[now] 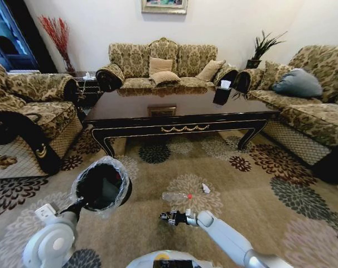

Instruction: Move to the front of the table and pick up the trash from the floor, then place it into the trash bin.

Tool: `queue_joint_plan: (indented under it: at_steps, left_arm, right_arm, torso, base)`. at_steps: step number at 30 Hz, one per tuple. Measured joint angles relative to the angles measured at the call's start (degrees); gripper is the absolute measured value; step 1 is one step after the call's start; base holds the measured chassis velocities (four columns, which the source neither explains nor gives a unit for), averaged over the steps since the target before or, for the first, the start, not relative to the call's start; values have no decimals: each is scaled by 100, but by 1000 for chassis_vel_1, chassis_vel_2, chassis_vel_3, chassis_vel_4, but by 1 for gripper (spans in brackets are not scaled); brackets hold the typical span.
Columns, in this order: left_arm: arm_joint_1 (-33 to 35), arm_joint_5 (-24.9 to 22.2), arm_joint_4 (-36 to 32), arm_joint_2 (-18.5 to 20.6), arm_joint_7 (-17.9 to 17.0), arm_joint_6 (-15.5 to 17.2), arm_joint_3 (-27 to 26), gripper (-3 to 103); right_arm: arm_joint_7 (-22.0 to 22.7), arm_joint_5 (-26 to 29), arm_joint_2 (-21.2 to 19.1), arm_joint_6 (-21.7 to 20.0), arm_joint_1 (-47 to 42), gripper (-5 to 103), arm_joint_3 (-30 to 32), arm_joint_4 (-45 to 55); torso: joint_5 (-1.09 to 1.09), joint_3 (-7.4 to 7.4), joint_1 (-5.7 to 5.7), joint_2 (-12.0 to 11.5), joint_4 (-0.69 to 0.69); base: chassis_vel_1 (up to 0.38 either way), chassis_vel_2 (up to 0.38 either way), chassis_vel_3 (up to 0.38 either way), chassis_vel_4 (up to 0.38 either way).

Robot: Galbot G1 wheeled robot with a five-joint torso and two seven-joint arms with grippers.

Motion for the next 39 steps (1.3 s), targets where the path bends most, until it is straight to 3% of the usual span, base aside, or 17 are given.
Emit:
queue_joint_plan:
  at_steps: [3,6,13,14,19,28,39]
  left_arm:
    - [10,39,45,4,5,-1,32,0]
    - [60,145,99,-41,34,0,154,0]
    - [144,290,142,-175,62,0,370,0]
    - [144,290,142,-175,62,0,370,0]
    - [229,312,134,-245,99,-5,458,0]
    - [210,333,279,-291,102,-27,591,0]
    - [-159,463,936,-443,212,-114,886,0]
  right_arm:
    - [34,225,-38,53,-11,31,88,184]
    - [314,829,-177,47,34,31,260,717]
    - [1448,2114,-462,88,283,31,345,2013]
    - [1448,2114,-462,88,283,31,345,2013]
    - [1860,2725,-439,541,360,31,234,2751]
    - [2003,2858,-396,767,280,31,-35,3513]
    - [2014,2317,-433,1029,-16,31,-291,3858]
  torso:
    - [0,0,0,0,0]
    - [0,0,0,0,1]
    - [-2,0,0,0,1]
    - [-2,0,0,0,1]
    - [-1,0,0,0,1]
    - [-1,0,0,0,1]
    - [-1,0,0,1,0]
  base:
    - [0,0,0,0]
    - [0,0,0,0]
    - [0,0,0,0]
    - [0,0,0,0]
    - [0,0,0,0]
    - [0,0,0,0]
    - [0,0,0,0]
